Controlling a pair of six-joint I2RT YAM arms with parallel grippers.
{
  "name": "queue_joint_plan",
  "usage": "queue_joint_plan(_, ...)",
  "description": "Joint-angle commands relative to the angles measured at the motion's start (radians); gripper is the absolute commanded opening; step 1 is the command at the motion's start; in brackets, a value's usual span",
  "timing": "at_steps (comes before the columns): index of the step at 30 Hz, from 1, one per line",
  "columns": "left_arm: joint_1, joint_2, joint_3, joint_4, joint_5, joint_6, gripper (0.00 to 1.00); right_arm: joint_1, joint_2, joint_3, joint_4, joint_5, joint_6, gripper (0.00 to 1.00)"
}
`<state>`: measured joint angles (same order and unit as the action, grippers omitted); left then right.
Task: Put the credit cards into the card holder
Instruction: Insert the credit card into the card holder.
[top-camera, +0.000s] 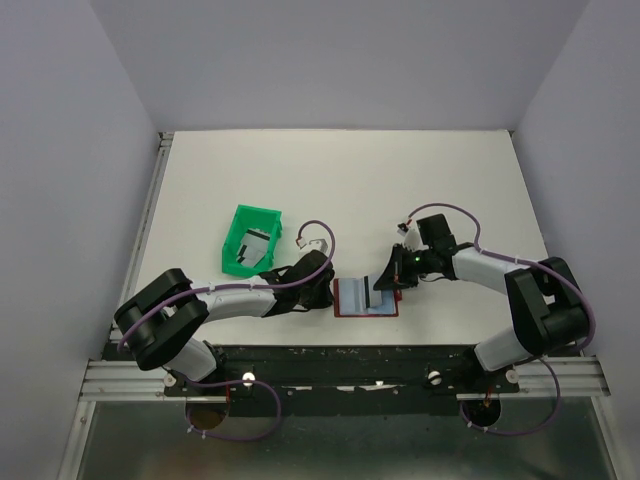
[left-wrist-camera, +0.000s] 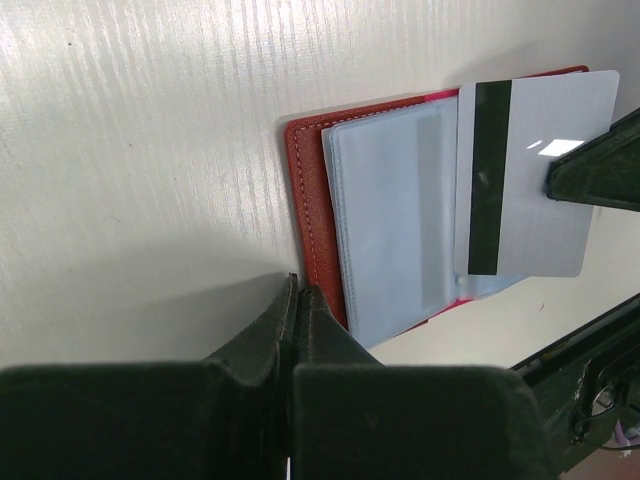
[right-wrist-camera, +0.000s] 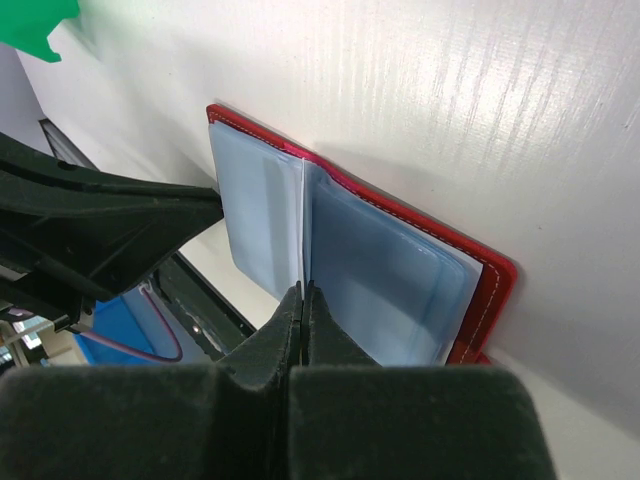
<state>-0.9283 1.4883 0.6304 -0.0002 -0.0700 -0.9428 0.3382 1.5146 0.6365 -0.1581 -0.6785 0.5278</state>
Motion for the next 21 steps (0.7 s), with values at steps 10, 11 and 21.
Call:
queue_joint_plan(10, 0.009, 0.004, -0.021, -0.038, -0.004, 0.019, 0.0, -0.002, -0.007, -0.015, 0.011, -0.036, 0.012, 0.0)
queue_joint_plan(11, 0.009, 0.006, -0.021, -0.037, -0.002, 0.018, 0.0, -0.002, -0.005, -0.017, 0.009, -0.038, 0.012, 0.0)
queue_joint_plan(21, 0.011, 0.015, -0.015, -0.029, 0.007, 0.024, 0.0, -0.004, 0.041, -0.024, 0.031, -0.055, 0.021, 0.0)
